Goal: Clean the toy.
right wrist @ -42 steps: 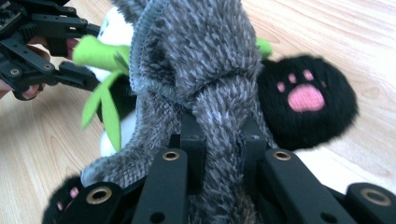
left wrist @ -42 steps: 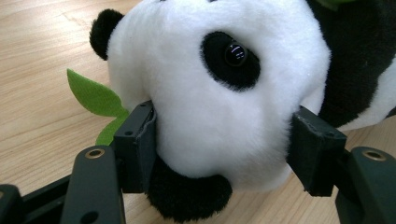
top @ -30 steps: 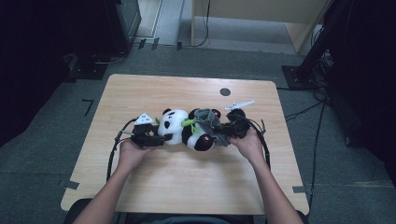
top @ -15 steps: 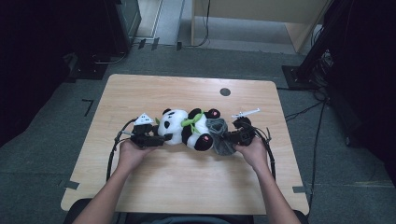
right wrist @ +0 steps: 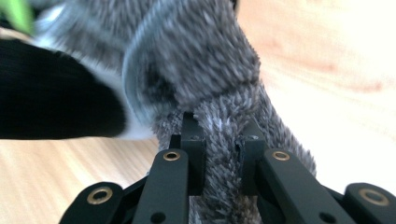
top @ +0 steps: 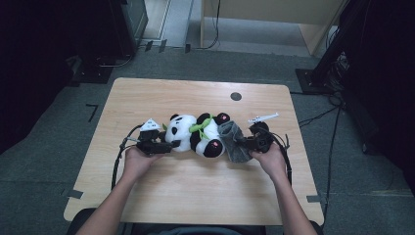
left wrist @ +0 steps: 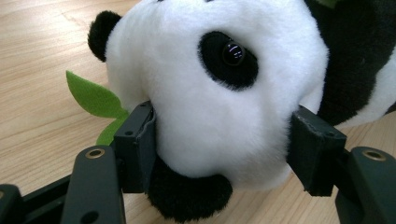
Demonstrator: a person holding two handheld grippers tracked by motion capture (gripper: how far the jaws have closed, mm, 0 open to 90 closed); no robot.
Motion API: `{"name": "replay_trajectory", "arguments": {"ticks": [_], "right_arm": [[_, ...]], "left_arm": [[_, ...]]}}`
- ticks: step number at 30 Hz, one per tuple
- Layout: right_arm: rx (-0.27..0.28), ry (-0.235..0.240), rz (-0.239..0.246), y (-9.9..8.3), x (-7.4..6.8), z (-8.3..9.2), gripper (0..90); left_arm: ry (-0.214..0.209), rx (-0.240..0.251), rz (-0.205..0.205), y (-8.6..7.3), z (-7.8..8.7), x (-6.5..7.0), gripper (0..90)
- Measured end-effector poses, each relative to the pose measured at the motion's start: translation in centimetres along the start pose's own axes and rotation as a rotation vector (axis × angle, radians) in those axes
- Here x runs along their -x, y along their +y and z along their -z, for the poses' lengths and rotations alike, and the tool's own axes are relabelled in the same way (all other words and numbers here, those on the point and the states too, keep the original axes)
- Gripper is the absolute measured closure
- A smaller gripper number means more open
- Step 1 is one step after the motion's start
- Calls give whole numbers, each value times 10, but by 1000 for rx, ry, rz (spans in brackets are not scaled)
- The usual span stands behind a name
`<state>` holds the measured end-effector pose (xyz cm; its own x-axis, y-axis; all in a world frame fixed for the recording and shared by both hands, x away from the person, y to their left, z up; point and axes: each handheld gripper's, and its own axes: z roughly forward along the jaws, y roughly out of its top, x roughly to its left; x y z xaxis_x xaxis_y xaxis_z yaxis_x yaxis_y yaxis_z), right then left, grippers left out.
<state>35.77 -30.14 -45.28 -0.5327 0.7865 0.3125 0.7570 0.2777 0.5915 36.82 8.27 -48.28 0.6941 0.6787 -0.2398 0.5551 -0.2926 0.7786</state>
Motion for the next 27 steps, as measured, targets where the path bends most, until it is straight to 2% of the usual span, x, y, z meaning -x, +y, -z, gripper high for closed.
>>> {"name": "replay_trajectory", "arguments": {"ticks": [8, 15, 20, 25, 27], "right_arm": [[102, 32, 74, 24, -25, 27, 789], [156, 49, 132, 52, -46, 29, 790], [133, 39, 161, 69, -56, 14, 790], [83, 52, 154, 72, -59, -7, 789], [58, 44, 161, 71, -59, -14, 788]], "left_arm": [[4, 0, 2, 0, 0, 1, 340], [8, 1, -1, 1, 0, 2, 341], [9, 1, 0, 1, 0, 2, 341], [11, 0, -1, 1, -1, 3, 341], [13, -1, -7, 1, -1, 3, 342]]}}
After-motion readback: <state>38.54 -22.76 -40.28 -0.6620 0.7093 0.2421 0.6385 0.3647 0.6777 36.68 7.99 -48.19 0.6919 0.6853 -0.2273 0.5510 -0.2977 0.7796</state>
